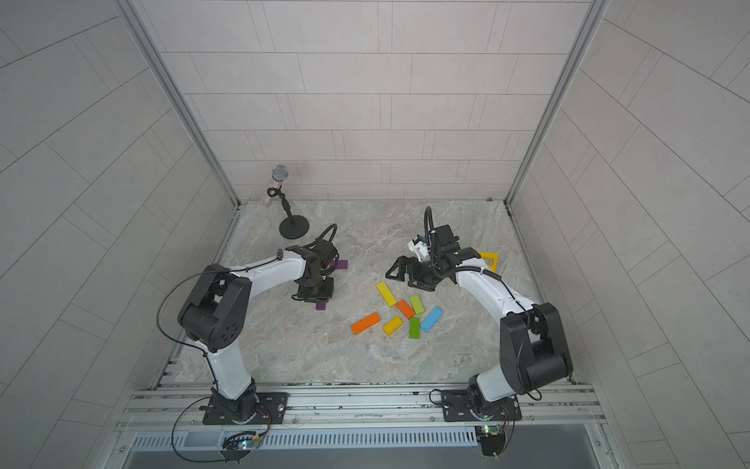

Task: Assemble the letter t with building blocks
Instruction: Assemble the building block at the center of the board.

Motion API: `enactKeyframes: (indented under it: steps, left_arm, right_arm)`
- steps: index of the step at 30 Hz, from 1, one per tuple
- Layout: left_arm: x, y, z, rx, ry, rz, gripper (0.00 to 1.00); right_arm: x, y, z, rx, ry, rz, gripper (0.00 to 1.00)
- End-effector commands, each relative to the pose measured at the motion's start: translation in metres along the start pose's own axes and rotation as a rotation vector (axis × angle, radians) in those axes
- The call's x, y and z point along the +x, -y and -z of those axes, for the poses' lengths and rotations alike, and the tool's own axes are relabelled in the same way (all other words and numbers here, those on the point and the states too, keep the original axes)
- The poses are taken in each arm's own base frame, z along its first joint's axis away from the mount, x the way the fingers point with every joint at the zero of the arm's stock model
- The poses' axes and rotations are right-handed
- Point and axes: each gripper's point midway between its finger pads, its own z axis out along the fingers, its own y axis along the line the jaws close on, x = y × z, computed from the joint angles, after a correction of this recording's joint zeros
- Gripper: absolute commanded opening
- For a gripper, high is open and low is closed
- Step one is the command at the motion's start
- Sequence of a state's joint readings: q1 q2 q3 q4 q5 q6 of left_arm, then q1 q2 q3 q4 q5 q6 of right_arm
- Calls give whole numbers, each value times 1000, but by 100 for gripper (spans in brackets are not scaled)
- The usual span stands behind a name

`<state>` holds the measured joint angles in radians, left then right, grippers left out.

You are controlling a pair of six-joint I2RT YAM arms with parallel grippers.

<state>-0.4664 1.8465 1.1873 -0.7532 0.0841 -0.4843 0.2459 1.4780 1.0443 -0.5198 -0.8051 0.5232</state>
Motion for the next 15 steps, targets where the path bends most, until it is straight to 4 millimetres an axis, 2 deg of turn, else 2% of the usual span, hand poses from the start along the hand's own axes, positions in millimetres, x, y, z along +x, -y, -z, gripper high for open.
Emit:
enactKeyframes:
  steps: [1, 15]
  left_arm:
    - [-3, -7, -5, -32, -7, 21, 16]
    - [-5, -9, -7, -26, -13, 39, 16]
  right_arm:
    - [2, 3, -1, -2, -3, 13, 100]
    - [4, 6, -3, -1, -8, 9, 100]
